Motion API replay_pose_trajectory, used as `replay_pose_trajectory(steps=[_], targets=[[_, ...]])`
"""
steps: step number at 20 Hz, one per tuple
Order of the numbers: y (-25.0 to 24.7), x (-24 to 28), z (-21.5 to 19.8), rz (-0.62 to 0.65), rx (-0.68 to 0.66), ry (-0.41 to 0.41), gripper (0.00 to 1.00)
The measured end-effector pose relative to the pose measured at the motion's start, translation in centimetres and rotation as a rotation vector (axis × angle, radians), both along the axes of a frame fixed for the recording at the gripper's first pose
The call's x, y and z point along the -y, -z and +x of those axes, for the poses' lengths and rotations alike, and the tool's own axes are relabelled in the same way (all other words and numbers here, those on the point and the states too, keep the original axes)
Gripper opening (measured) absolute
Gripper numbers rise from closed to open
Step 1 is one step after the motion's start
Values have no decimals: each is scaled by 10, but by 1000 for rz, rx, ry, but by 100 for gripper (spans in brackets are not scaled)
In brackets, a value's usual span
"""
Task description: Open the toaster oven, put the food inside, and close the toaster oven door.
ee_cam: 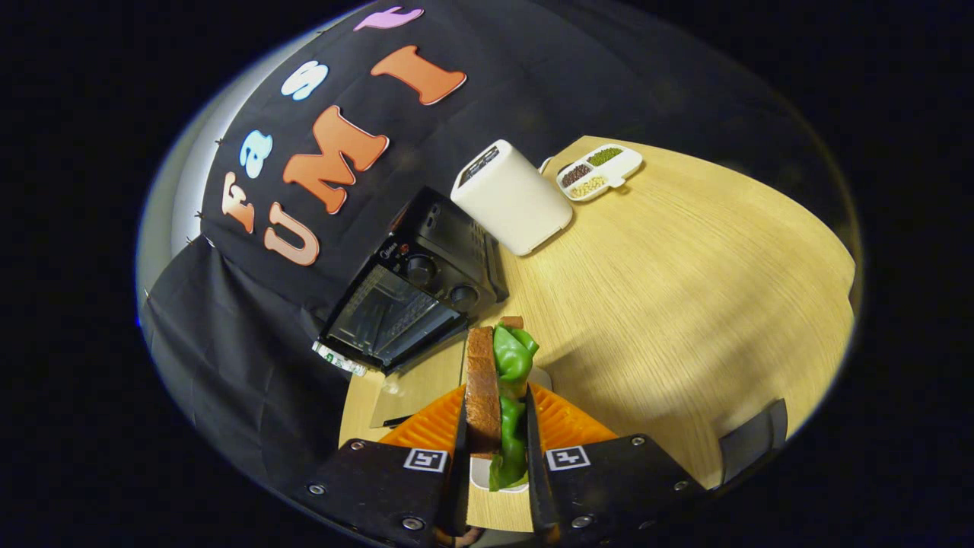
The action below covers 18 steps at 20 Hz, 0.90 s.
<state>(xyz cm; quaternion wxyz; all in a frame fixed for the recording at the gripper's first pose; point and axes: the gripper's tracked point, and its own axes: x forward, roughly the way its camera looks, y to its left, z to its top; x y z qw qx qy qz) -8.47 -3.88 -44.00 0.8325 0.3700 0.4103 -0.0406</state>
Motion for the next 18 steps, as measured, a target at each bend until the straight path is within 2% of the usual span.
replay_pose_trajectory(steps=[7, 15, 18], targets=[[-44, -36, 41, 63, 170, 3, 33], [-29, -109, 93, 121, 201, -10, 33], [-18, -130, 115, 131, 208, 16, 33]])
